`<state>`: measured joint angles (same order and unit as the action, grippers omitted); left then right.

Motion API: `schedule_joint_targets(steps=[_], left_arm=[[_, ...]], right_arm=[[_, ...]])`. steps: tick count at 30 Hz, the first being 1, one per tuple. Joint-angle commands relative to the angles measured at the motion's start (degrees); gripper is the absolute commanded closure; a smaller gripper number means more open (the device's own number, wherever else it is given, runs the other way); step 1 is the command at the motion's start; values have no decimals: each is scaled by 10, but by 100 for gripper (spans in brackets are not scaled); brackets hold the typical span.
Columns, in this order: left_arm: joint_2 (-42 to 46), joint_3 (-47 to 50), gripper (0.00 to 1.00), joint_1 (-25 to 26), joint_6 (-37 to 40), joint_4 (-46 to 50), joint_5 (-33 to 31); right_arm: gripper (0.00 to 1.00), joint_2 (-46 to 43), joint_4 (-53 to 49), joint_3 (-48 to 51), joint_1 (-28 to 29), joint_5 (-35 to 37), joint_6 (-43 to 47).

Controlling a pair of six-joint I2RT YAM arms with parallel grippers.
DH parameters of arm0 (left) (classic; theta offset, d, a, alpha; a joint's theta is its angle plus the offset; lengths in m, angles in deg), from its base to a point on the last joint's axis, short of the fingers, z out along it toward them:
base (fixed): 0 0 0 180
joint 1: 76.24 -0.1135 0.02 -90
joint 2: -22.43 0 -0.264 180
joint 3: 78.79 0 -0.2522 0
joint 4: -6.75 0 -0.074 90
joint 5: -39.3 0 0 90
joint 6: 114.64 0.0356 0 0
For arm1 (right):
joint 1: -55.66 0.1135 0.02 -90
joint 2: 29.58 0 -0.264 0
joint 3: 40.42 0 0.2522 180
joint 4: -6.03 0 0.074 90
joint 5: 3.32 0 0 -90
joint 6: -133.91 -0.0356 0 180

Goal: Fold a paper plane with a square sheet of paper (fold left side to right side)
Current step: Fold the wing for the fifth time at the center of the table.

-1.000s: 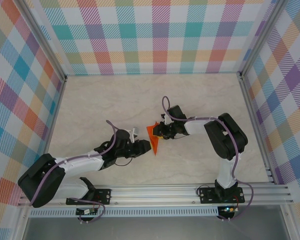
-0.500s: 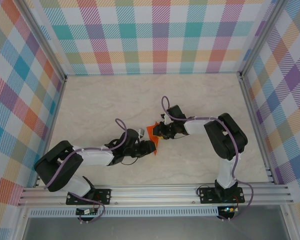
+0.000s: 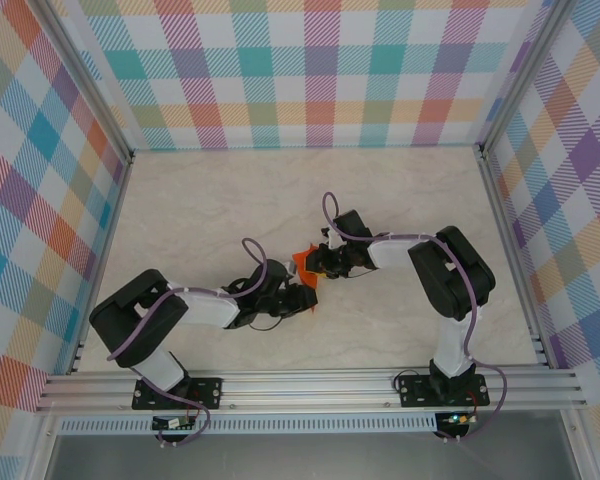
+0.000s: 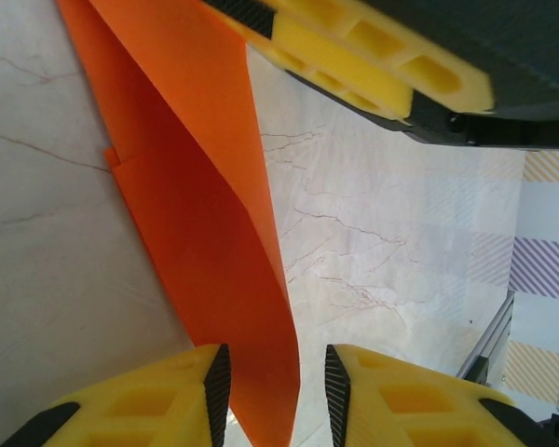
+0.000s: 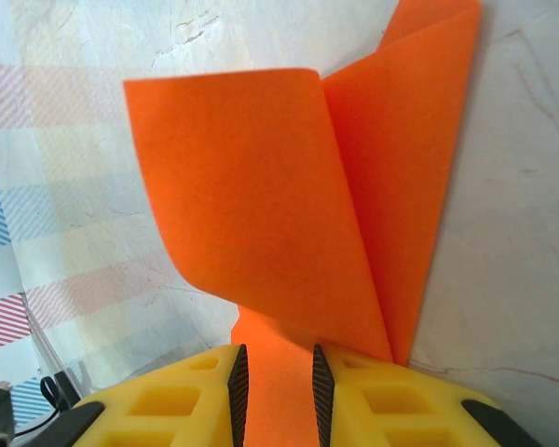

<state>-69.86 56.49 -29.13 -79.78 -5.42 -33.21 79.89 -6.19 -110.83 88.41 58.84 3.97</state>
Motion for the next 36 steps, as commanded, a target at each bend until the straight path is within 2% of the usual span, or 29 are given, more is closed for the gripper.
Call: schedule_joint_targets(steps=[1,13,36], left_arm=[[-10,-11,72,6,-5,-23,7],[-9,-6,84,7,-7,-8,-1],[-39,9,87,22,-28,-23,14]], right_arm=[[72,15,-45,1,5,17,11],[72,15,-47,0,6,19,11],[72,14,-50,-1,6,22,13]])
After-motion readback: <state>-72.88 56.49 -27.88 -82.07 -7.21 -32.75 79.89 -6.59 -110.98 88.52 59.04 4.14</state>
